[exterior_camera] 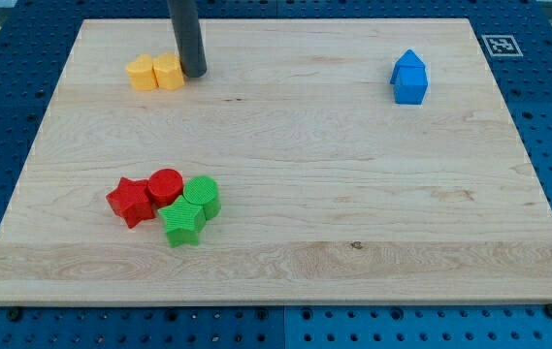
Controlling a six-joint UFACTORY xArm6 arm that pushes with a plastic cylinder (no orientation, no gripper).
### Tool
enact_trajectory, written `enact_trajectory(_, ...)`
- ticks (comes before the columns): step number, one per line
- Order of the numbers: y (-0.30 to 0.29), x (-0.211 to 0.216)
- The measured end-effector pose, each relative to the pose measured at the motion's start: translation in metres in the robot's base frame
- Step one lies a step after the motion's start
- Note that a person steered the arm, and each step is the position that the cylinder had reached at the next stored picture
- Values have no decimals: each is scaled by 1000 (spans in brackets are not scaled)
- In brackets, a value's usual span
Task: Point your arm above yellow heart
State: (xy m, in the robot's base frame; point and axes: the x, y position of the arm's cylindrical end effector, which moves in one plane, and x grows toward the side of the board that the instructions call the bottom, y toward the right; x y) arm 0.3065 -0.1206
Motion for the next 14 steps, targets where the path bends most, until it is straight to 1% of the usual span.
enact_trajectory(2,-5,11)
enact_trajectory(3,-5,-10)
enact_trajectory(4,-12,-19)
enact_trajectory(5,-37,-35)
enact_trajectory(6,-43,-41)
enact_trajectory(14,-74,-41)
